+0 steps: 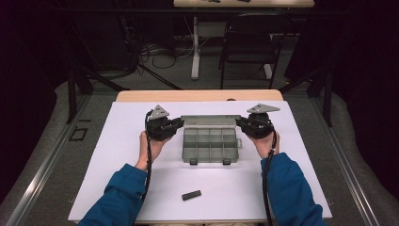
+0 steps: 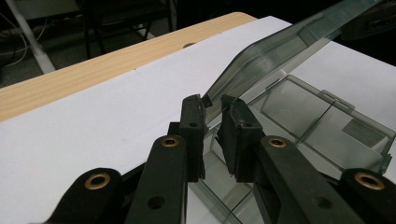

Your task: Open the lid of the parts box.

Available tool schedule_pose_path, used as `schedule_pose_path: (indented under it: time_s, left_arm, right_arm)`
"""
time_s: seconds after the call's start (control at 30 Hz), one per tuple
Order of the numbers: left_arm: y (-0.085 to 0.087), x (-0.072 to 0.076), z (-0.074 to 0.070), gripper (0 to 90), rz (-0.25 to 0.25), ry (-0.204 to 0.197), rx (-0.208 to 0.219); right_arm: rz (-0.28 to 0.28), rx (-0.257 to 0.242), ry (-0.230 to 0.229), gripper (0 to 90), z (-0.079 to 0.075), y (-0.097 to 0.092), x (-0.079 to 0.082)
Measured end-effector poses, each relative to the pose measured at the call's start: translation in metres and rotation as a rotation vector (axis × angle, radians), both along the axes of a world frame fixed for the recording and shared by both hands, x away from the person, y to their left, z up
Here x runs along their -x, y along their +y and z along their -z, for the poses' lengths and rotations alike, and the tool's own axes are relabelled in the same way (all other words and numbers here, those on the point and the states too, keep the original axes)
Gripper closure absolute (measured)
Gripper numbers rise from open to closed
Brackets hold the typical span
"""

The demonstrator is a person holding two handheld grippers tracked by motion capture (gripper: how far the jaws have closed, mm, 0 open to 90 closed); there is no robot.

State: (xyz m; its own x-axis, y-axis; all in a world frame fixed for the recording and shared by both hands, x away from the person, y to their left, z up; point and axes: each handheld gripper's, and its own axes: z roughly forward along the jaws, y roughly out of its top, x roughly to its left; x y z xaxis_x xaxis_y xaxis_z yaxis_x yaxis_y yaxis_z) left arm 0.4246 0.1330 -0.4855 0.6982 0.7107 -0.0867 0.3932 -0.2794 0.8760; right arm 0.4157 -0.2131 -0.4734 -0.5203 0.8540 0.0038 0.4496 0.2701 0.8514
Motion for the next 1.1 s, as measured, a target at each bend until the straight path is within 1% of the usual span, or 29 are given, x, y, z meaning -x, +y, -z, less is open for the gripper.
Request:
schedule_pose_path:
  time_s: [0.17,0.33,0.4,0.47,0.53,0.63,0.73,0.87,1.0,1.1]
  left_arm:
    - [0.000,-0.004,0.000,79.0,-0.006,0.004,0.006]
    - [0.002,-0.009,0.002,78.7,-0.010,0.029,0.051]
    - [0.001,-0.011,0.003,78.7,-0.017,0.038,0.056]
    - [0.000,-0.014,0.005,78.8,-0.022,0.043,0.053]
    - [-0.001,-0.016,0.008,79.0,-0.026,0.050,0.038]
    - [-0.002,-0.018,0.011,79.3,-0.034,0.051,0.026]
    - [-0.004,-0.020,0.013,79.8,-0.048,0.045,0.015]
    - [-0.007,-0.021,0.012,80.6,-0.058,0.031,-0.014]
    - [-0.007,-0.024,0.014,80.7,-0.063,0.042,-0.011]
    - [-0.008,-0.027,0.016,80.7,-0.062,0.056,-0.023]
  right_arm:
    - [0.009,-0.012,0.006,79.4,0.002,0.000,-0.004]
    - [0.021,-0.021,0.013,79.6,0.006,0.000,-0.008]
    - [0.027,-0.025,0.013,79.7,0.008,0.000,-0.010]
    - [0.031,-0.025,0.015,79.8,0.010,0.001,-0.012]
    - [0.034,-0.031,0.019,80.0,0.011,0.001,-0.014]
    - [0.040,-0.036,0.021,80.4,0.014,0.000,-0.016]
    - [0.048,-0.034,0.025,80.8,0.017,0.001,-0.018]
    - [0.055,-0.035,0.030,80.8,0.020,0.001,-0.021]
    - [0.064,-0.041,0.041,81.0,0.023,0.002,-0.024]
    - [0.068,-0.037,0.045,81.0,0.025,0.002,-0.026]
